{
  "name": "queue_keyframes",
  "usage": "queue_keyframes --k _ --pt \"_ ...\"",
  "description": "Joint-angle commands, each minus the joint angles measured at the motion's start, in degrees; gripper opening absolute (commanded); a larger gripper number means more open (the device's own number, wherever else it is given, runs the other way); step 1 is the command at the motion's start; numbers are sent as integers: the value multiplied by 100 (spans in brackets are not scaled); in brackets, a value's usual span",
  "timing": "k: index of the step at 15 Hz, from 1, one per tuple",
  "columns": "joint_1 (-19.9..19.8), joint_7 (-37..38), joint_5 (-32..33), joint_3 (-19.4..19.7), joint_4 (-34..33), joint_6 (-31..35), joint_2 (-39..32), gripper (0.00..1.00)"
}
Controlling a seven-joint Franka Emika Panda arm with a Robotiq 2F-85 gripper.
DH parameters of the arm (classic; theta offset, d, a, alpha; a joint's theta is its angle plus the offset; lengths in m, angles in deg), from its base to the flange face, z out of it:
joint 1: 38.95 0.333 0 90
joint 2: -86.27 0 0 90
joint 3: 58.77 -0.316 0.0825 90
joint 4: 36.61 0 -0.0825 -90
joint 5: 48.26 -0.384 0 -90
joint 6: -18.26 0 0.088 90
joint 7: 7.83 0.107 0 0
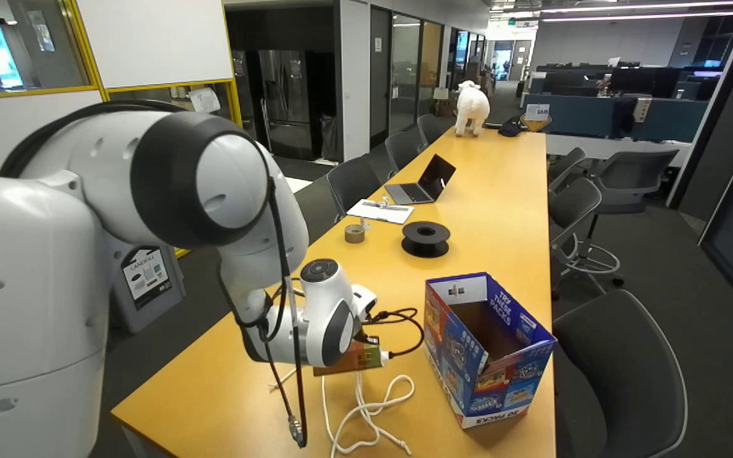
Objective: Put the ropes in the carton box
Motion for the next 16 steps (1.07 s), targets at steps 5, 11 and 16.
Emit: queue_keyframes --k 5,11,16 --pt "3217 1732 -181 3176 -575 -27 323 8" --pt "5403 3141 -201 5752 -1359 -859 47 8" --pt "6265 4016 -275 7071 -1988 -1901 -44 7"
